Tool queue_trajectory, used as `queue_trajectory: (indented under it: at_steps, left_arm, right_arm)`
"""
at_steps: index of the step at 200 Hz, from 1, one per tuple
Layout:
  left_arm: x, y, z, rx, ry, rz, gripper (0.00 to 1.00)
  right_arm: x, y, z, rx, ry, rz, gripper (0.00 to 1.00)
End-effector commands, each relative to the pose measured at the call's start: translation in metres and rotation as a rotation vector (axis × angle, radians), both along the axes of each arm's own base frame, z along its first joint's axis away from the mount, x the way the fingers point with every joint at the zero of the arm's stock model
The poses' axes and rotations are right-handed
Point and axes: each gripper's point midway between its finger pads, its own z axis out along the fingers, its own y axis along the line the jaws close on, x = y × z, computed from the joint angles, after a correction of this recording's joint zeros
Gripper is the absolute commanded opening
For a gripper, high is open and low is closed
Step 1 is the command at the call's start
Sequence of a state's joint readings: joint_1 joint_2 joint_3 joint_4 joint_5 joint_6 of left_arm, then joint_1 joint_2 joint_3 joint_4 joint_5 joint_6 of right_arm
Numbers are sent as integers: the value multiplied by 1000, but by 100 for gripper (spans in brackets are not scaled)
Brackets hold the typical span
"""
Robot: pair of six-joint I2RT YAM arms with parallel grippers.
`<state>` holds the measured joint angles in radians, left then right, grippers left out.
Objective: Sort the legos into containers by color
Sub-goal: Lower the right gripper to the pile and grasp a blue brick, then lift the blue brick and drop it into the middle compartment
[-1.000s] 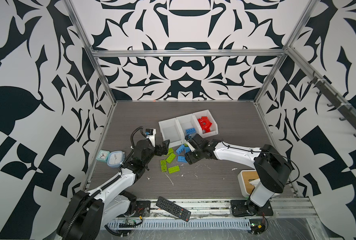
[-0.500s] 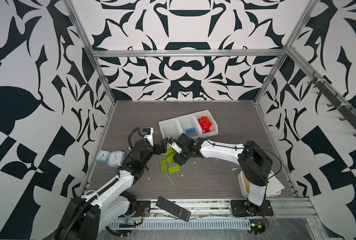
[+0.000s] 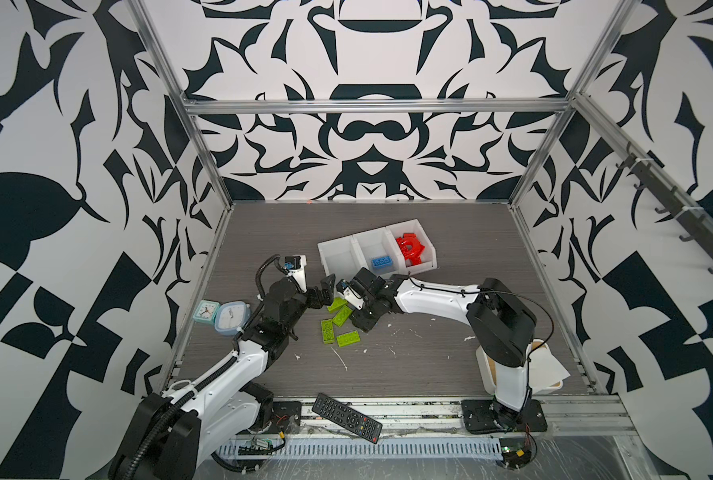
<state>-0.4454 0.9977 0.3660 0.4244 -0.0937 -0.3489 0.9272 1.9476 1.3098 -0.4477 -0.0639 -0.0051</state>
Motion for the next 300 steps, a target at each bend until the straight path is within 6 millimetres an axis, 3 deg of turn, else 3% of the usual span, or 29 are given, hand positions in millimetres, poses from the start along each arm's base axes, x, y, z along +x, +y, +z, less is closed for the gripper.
queue_trajectory:
  at_steps: [1, 81, 130, 160, 184, 223, 238, 258, 300]
  left_arm:
    - [-1, 2, -7, -2, 17, 14, 100]
    - [-2, 2, -7, -1, 17, 12, 100]
    - [-1, 0, -8, 1, 26, 4, 100]
    - [-1, -3, -8, 2, 26, -13, 100]
    - [0, -8, -11, -1, 38, -36, 97]
    - [1, -33, -23, -18, 117, -160, 86]
    - [0, -38, -31, -21, 181, -183, 79]
    - [-4, -31, -39, -46, 241, -145, 78]
    - [-10, -36, -38, -166, 285, -154, 78]
  right_arm:
    - [3, -5, 0, -36, -21, 2, 56]
    - [1, -4, 15, 9, -35, -4, 39]
    - [1, -3, 38, 80, -50, -17, 29]
    - [11, -6, 68, 199, -47, -64, 26]
    - [36, -16, 100, 290, -86, -138, 25]
    - [106, -40, 136, 402, -170, -300, 24]
    - [132, -47, 141, 423, -193, -339, 24]
    - [160, -51, 144, 451, -213, -374, 24]
    - [196, -50, 133, 444, -217, -394, 24]
